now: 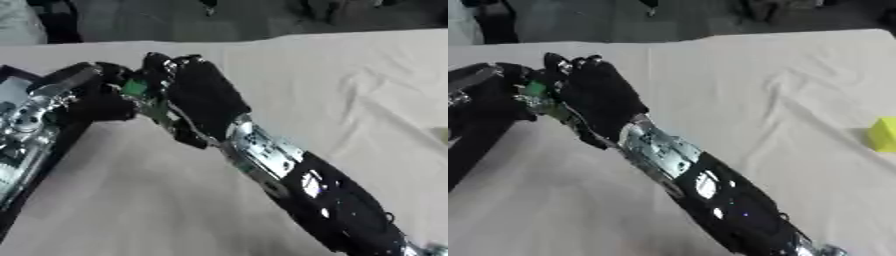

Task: Pick up the objects with one hand, pass them to the other hand, and then place them into the box on the other side of the table.

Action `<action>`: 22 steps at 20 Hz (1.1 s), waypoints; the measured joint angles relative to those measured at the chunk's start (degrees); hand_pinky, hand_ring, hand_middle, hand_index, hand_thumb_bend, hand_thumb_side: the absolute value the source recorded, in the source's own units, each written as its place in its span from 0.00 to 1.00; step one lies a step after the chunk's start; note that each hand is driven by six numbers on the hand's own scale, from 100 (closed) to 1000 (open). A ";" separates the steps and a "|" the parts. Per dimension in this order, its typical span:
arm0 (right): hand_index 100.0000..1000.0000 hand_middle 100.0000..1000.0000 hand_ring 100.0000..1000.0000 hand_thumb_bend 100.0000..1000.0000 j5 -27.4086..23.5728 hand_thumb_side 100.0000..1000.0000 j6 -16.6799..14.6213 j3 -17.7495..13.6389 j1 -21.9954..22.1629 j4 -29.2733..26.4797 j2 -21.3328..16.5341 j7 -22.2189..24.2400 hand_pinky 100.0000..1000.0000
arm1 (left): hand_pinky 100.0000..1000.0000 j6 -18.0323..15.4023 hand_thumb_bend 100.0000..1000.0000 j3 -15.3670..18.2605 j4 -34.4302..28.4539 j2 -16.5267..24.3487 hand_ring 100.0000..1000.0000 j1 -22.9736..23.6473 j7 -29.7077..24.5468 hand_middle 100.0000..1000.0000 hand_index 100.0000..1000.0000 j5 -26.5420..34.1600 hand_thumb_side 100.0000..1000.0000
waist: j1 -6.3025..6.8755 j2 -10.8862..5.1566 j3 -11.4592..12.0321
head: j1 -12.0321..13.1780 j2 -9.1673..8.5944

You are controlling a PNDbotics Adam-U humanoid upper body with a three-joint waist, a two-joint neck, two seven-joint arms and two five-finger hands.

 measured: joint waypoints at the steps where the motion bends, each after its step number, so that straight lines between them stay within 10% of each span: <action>1: 0.60 0.50 0.44 0.52 -0.18 0.00 -0.16 0.06 0.00 0.00 -0.09 0.16 0.50 | 0.45 -0.15 0.00 -0.01 0.15 0.00 0.38 0.00 0.14 0.31 0.41 0.00 0.00 | 0.00 0.00 -0.02 | 0.00 -0.01; 8: 0.75 0.71 0.66 0.53 1.30 0.32 -1.18 0.13 -0.66 -0.93 -1.05 2.72 0.66 | 0.36 -1.09 0.00 1.55 3.76 1.07 0.23 1.38 3.24 0.12 0.25 -3.09 0.01 | 0.00 0.00 -0.41 | -0.01 -0.04; 22: 0.75 0.72 0.70 0.49 -1.32 0.19 2.11 -4.89 -1.10 -6.19 -8.14 3.97 0.69 | 0.38 -3.66 0.00 13.27 10.06 7.20 0.22 5.69 15.18 0.11 0.27 -5.00 0.01 | 0.00 0.00 -0.76 | 0.49 -0.05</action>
